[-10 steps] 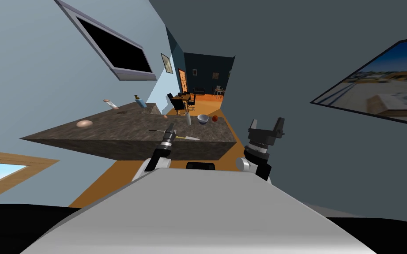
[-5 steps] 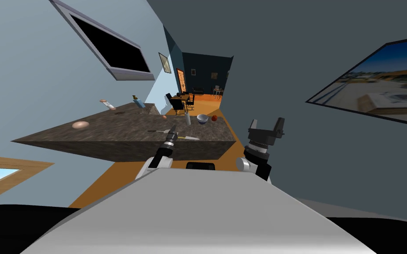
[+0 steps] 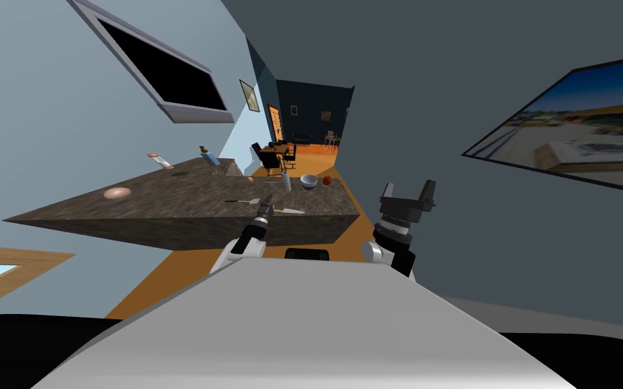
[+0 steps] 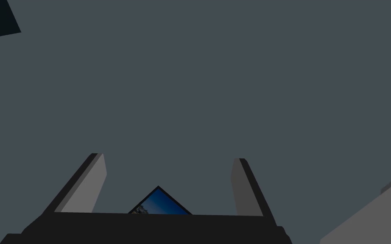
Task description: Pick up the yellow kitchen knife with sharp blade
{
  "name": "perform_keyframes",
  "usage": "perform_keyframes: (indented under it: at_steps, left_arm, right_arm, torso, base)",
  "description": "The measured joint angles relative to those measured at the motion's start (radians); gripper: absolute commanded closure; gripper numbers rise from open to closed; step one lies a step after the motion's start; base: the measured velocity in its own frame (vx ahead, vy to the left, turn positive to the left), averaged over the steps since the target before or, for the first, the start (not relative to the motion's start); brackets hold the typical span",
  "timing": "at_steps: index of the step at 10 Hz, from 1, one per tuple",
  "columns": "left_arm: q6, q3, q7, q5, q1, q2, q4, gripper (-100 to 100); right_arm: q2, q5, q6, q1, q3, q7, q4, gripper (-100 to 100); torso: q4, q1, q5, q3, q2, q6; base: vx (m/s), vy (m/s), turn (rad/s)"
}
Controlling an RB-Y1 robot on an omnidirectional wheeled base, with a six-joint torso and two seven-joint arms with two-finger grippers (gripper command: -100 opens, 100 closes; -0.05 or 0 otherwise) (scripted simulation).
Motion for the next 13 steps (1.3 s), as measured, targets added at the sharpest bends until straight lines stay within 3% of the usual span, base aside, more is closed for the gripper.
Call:
perform_keyframes:
  at_steps: [13]
  left_arm:
    - [0.332,-0.022,0.078,0.006,-0.1,0.009,0.055,-100]
  right_arm:
    - [0.0,0.0,0.0,0.0,0.0,0.0,0.0,0]
  torso:
    - [0.0,-0.001,0.0,0.0,0.0,0.0]
  base:
    - [-0.011,0.0,-0.04]
